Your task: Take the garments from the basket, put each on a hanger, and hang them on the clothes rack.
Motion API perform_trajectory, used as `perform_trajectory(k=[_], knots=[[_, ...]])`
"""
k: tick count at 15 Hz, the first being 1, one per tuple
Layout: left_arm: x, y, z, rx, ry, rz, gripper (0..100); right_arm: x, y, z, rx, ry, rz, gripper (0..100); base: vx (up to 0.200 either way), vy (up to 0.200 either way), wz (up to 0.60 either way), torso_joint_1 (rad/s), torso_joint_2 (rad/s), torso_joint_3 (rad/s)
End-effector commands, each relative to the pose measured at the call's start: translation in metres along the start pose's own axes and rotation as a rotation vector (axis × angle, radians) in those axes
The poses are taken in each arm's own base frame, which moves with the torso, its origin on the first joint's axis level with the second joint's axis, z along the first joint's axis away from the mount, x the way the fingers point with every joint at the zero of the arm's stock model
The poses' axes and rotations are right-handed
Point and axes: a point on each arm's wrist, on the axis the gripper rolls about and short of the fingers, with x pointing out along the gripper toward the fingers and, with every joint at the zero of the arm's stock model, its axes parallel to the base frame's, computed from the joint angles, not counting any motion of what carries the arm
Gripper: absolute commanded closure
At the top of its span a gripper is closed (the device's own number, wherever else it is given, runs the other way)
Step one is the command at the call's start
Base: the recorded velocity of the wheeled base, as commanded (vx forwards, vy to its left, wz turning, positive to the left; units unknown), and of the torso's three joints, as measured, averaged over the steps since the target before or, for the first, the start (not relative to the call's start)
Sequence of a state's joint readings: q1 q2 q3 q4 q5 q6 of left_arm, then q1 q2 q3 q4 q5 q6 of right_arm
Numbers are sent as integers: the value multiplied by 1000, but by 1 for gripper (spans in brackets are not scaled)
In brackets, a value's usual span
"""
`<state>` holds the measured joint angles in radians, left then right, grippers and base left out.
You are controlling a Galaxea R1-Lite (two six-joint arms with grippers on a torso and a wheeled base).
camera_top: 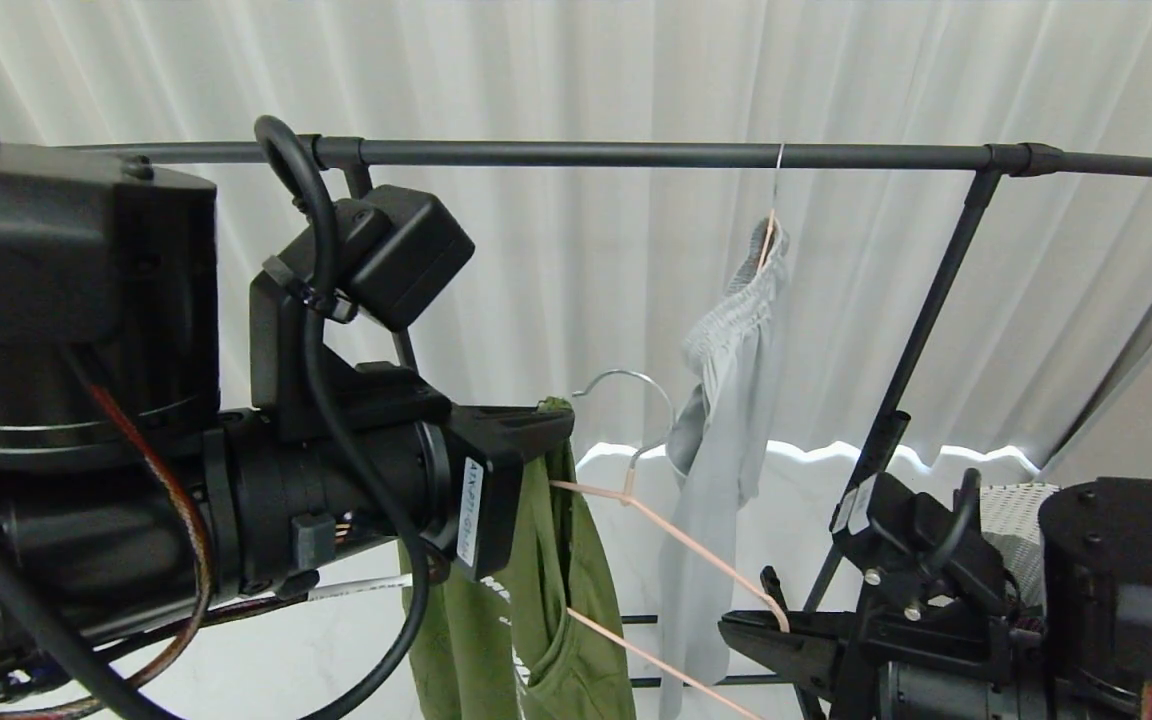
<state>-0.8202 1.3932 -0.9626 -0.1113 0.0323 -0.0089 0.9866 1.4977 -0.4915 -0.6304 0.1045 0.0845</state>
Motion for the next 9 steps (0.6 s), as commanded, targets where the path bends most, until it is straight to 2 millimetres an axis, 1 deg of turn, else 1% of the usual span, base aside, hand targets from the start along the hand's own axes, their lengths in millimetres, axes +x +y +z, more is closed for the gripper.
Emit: perform_trajectory(k=[1,3,7,9], knots=[[-1,0,1,-2,-5,7,100,10,2,-3,2,29,4,100,0,0,0,0,0,0],[-3,2,3,-2,-16,23,100,9,2,-5,4,32,-26,100,0,0,0,0,0,0],[-16,19,35,-23,-135,134,100,-1,1,-16,13,59,-53,100,0,0,0,0,0,0],[-18,23,37,-25,-144,152,100,-3,1,-16,15,60,-54,100,0,0,0,0,0,0]])
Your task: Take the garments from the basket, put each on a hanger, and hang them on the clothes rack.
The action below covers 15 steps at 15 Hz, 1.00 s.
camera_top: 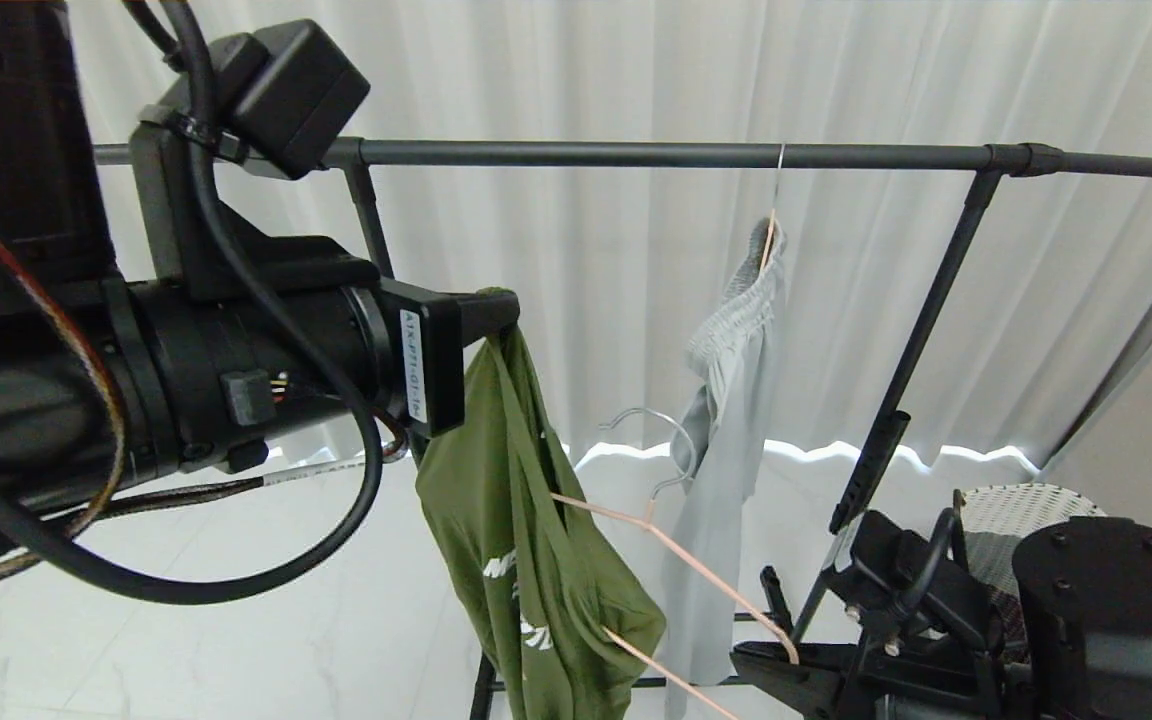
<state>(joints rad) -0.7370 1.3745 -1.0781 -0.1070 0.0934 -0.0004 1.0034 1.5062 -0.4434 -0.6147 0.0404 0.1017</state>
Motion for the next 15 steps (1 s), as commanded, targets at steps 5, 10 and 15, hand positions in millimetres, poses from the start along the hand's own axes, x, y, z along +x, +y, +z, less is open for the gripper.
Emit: perform_trajectory(k=[5,10,15], knots=[[-1,0,-17,11,53,10,100,-14,-2,7,32,-66,-85,100,0,0,0,0,0,0],[7,0,-20,73,76,28,100,-39,-4,13,44,-151,-128,100,0,0,0,0,0,0],[15,0,-22,83,94,96,100,-52,-5,19,52,-214,-179,100,0,0,0,0,0,0]])
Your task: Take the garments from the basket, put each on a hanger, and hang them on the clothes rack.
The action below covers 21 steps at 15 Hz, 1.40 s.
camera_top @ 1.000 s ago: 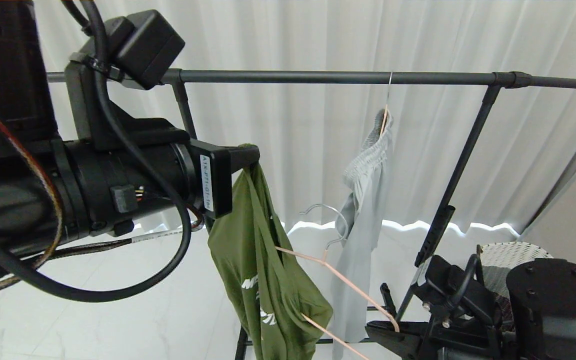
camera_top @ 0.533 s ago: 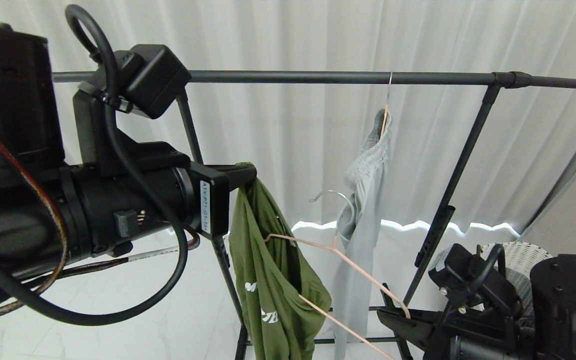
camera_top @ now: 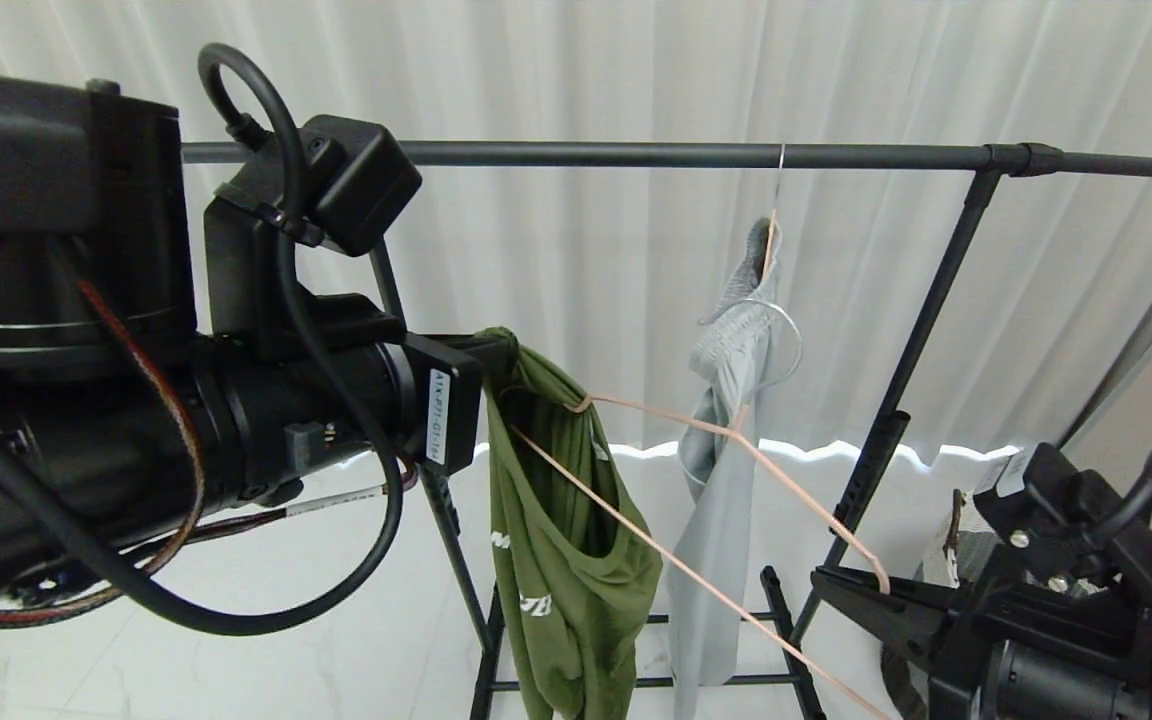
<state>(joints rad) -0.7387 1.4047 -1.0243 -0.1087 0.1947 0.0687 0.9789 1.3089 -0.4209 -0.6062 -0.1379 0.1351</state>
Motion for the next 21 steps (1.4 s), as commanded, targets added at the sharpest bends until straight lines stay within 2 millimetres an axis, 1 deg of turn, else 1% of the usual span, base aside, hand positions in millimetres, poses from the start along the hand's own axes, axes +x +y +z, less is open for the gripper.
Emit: perform_trajectory(k=[1,3,5,8,11,14,17,19,20,21], knots=[[4,-1,-2,2,12,2,100,-6,-2,4,5,-29,-12,100,0,0,0,0,0,0],[7,1,-3,28,23,33,100,-11,-6,3,6,-14,-44,100,0,0,0,0,0,0],[11,4,-4,57,36,78,100,-19,-10,3,8,-11,-64,100,0,0,0,0,0,0],[13,3,-2,55,28,76,100,-30,-13,3,10,0,-76,100,0,0,0,0,0,0],[16,1,-3,70,37,72,100,-30,-14,2,7,3,-79,100,0,0,0,0,0,0],[17,2,0,75,30,76,100,-30,-19,3,13,-1,-110,100,0,0,0,0,0,0],[17,2,-1,103,33,78,100,-31,-26,0,-37,40,-154,100,0,0,0,0,0,0],[17,2,0,106,32,82,100,-31,-28,0,-37,38,-167,100,0,0,0,0,0,0],[16,1,0,110,31,77,100,-31,-29,0,-35,39,-174,100,0,0,0,0,0,0],[15,-6,0,115,26,51,100,-31,-30,0,-35,40,-176,100,0,0,0,0,0,0]])
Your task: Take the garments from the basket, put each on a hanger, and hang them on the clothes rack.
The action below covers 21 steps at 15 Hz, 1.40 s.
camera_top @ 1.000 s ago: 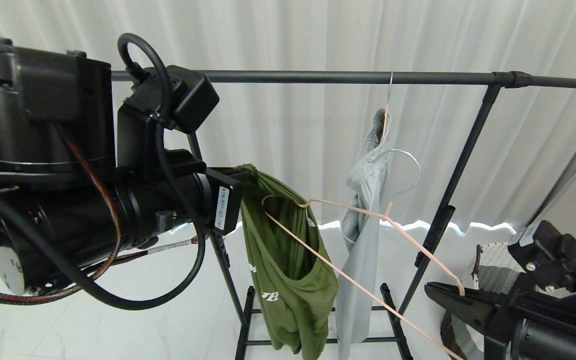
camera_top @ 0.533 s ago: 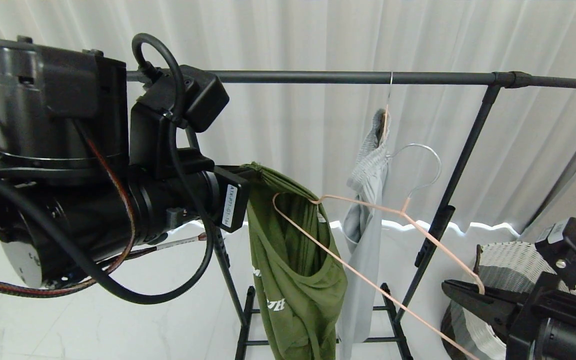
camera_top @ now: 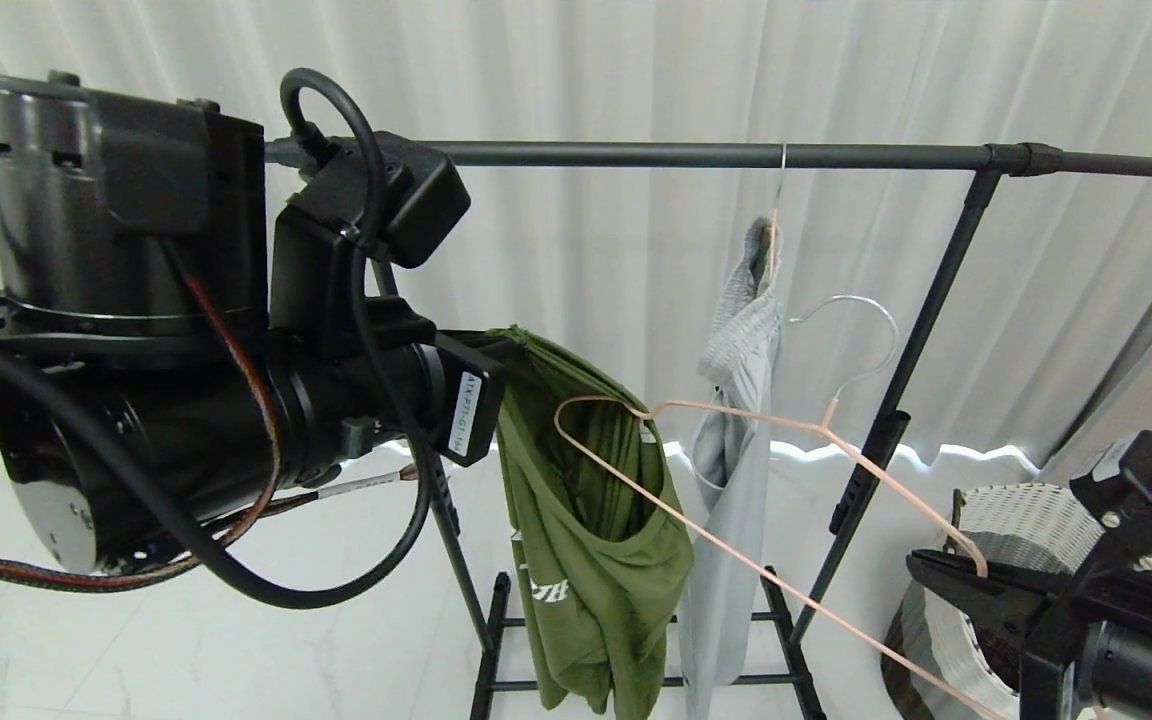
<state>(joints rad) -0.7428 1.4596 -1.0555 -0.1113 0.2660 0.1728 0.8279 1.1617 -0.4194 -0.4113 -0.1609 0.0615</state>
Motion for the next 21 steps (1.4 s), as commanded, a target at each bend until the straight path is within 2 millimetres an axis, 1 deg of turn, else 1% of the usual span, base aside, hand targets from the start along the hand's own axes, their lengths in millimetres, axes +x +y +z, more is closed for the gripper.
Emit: perform_trajectory(k=[1,2,3,4,5,6,8,11,12,16,18,21], knots=[[-5,-16,2,7,-16,-63,100,1,-1,0,0,5,-6,100,0,0,0,0,0,0],[-7,-23,3,12,-19,-91,100,2,0,0,0,6,-6,100,0,0,0,0,0,0],[-10,-39,4,27,-27,-147,100,3,0,0,0,8,-6,100,0,0,0,0,0,0],[-10,-46,4,29,-28,-172,100,3,0,0,0,8,-6,100,0,0,0,0,0,0],[-12,-66,4,-7,-20,-241,100,6,0,1,-1,12,-6,100,0,0,0,0,0,0],[-10,-73,3,-30,-8,-256,100,9,1,3,0,6,-5,100,0,0,0,0,0,0],[-7,-75,2,-35,0,-258,100,16,7,6,-8,1,25,100,0,0,0,0,0,0],[-7,-74,10,-48,-22,-255,100,28,26,3,-18,0,106,100,0,0,0,0,0,0],[-7,-74,12,-54,-30,-256,100,38,36,2,-8,-7,138,100,0,0,0,0,0,0],[-9,-73,15,-98,-35,-259,100,61,51,0,7,-16,173,100,0,0,0,0,0,0],[-10,-72,15,-100,-38,-259,100,71,60,6,63,-27,193,100,0,0,0,0,0,0],[-12,-73,16,-102,-44,-266,100,84,75,12,82,-48,233,100,0,0,0,0,0,0]])
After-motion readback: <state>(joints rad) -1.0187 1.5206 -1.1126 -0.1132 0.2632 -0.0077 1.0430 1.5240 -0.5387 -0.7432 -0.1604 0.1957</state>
